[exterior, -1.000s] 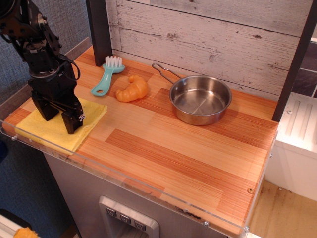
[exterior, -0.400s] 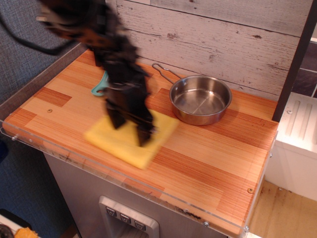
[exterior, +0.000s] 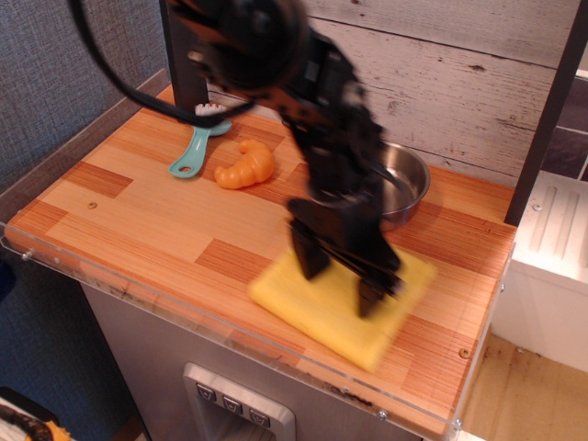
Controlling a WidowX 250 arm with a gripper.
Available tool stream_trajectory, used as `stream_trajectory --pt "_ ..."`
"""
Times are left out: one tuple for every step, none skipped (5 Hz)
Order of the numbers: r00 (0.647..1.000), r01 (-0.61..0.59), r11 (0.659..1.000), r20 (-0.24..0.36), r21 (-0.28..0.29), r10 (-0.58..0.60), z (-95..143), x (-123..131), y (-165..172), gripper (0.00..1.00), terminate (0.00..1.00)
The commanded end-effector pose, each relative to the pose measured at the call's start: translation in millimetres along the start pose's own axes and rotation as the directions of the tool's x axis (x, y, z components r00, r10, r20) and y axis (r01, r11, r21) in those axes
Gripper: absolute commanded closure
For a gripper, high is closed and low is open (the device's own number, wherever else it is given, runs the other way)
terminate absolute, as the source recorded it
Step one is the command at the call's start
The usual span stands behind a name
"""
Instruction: Move the yellow towel to the front right corner of the table
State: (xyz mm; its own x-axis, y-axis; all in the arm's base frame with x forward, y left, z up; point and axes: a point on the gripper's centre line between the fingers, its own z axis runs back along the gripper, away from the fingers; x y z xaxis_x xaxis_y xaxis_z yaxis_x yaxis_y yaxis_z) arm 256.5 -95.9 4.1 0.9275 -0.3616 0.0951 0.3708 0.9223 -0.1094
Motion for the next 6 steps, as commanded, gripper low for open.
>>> stream_trajectory --pt "0.970 -0.231 0.972 -0.084 -0.035 0.227 0.7 -16.1 -27.7 0.00 0.00" --pt "0.950 -0.308 0.951 -0.044 0.012 0.308 17.5 -7.0 -23.2 0.00 0.00" --pt "0.960 -0.281 0.959 0.020 0.029 0.281 49.4 -5.3 -26.5 0.00 0.00" --pt "0.971 -0.230 0.972 0.082 0.041 0.227 87.5 -18.1 -27.7 0.00 0.00" --pt "0.976 -0.189 0.981 0.116 0.036 0.184 107.2 -27.9 -20.5 0.00 0.00" --pt "0.978 -0.176 0.982 0.126 0.071 0.166 123.4 -37.5 -4.2 0.00 0.00"
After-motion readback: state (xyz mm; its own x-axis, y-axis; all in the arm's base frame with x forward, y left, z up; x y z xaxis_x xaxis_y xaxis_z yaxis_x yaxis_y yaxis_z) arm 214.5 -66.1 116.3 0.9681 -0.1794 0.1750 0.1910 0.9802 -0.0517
